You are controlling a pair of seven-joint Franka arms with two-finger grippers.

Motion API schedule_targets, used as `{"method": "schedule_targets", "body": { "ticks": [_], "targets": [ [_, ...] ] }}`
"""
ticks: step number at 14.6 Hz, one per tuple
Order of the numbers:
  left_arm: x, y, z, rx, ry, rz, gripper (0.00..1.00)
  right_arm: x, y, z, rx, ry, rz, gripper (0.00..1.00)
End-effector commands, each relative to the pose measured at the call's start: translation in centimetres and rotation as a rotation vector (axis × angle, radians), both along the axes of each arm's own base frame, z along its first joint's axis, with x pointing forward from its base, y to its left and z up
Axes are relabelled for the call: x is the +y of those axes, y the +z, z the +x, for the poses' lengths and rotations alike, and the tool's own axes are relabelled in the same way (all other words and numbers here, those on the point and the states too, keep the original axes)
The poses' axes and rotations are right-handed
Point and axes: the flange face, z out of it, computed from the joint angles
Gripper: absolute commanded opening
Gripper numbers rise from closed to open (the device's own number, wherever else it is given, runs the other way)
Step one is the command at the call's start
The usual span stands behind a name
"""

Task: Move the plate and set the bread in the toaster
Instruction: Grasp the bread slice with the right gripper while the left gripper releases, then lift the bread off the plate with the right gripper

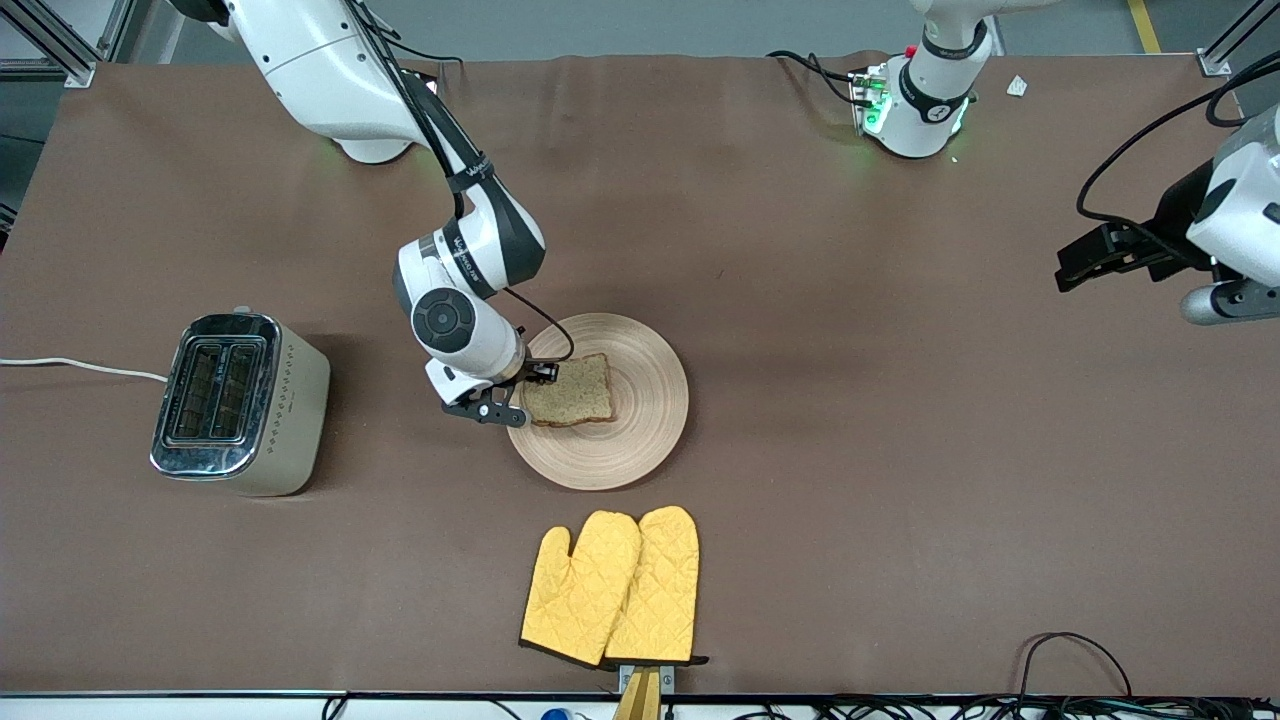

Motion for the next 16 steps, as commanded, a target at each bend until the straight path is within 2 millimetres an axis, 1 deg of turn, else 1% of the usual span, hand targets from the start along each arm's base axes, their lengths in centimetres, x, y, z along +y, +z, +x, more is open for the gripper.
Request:
{"method": "schedule_targets", "body": {
  "ticks": [1, 3, 4, 5, 6, 7, 9, 11, 15, 16],
  "targets": [
    [0.9, 1.3, -0.5, -0.009, 0.012, 0.021, 1.0, 0.4, -0.3, 0.5, 0.006, -0.022, 0.016, 0.39],
    [0.4, 2.7, -1.5, -0.032, 0.006, 0.023, 1.0, 0.6, -0.4, 0.4, 0.008, -0.02, 0.017, 0.34],
    [0.3, 3.0, -1.7, -0.037, 0.003, 0.026, 1.0, 0.5, -0.5, 0.4, 0.009, -0.022, 0.016, 0.32],
    [0.0, 3.0, -1.8, -0.035, -0.002, 0.027, 1.0, 0.6, -0.5, 0.4, 0.008, -0.02, 0.016, 0.31],
    [-0.9, 3.2, -2.3, -0.028, -0.017, 0.031, 1.0, 0.5, -0.9, 0.3, 0.013, -0.021, 0.014, 0.31],
    [-0.5, 3.3, -2.6, -0.026, -0.005, 0.038, 1.0, 0.4, -1.1, 0.4, 0.013, -0.021, 0.014, 0.3],
    [-1.2, 3.0, -3.5, -0.015, -0.014, 0.05, 1.0, 0.5, -1.1, 0.5, -0.003, -0.024, 0.018, 0.29],
    [-1.3, 2.7, -4.7, 0.0, -0.016, 0.06, 1.0, 0.6, -1.2, 0.4, -0.002, -0.021, 0.017, 0.24],
    [-1.0, 2.2, -5.9, 0.009, -0.014, 0.065, 1.0, 0.8, -1.3, 0.3, 0.002, 0.003, 0.015, 0.05],
    [-0.9, 2.1, -6.2, 0.003, -0.015, 0.064, 1.0, 0.7, -1.8, 0.2, 0.007, 0.01, 0.01, 0.03]
  ]
}}
